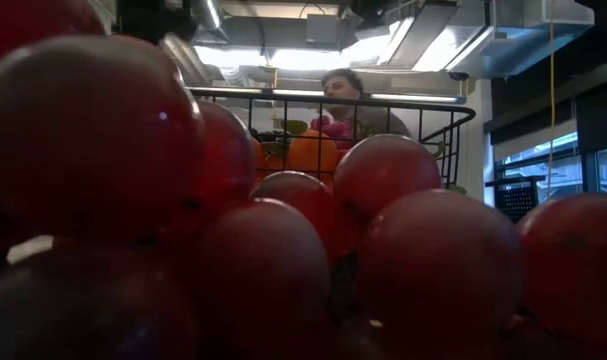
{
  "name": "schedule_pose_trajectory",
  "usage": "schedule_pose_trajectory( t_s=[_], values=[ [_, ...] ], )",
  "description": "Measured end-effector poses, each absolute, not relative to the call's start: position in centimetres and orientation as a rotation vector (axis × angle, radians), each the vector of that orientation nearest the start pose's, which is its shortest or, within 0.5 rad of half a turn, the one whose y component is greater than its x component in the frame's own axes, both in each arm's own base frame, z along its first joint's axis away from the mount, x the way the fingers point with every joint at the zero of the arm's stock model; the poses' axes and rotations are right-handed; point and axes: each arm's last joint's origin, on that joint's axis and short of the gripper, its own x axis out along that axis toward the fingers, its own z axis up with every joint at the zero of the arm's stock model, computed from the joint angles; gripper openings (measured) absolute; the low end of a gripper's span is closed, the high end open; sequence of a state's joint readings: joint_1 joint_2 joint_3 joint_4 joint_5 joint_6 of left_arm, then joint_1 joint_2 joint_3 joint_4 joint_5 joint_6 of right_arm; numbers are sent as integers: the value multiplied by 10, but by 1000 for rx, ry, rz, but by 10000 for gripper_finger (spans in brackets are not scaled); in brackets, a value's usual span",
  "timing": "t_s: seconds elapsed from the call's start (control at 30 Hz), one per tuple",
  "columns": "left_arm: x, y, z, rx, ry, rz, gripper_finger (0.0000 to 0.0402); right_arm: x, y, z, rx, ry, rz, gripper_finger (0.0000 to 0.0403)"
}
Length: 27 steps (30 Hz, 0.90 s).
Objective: Build produce basket
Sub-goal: Put the left red grape into the basket
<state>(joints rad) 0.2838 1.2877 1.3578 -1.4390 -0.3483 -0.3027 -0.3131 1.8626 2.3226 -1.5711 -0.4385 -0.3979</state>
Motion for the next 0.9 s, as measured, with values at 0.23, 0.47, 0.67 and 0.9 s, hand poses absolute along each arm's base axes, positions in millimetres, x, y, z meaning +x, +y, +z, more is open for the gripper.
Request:
schedule_pose_trajectory(
  t_s=[0.23, 0.47, 0.67, 0.9],
  values=[
    [198, 43, 399, -27, 1113, 572, 0, 316, -98, 435, 62, 983, 287, 100],
    [207, 23, 419, 83, 991, 320, 0, 315, -101, 434, 104, 997, 242, 100],
    [230, 16, 419, 110, 903, 116, 0, 315, -103, 434, 71, 1024, 175, 100],
    [259, 16, 401, 97, 943, -60, 0, 315, -104, 433, 54, 1037, 142, 100]
  ],
)
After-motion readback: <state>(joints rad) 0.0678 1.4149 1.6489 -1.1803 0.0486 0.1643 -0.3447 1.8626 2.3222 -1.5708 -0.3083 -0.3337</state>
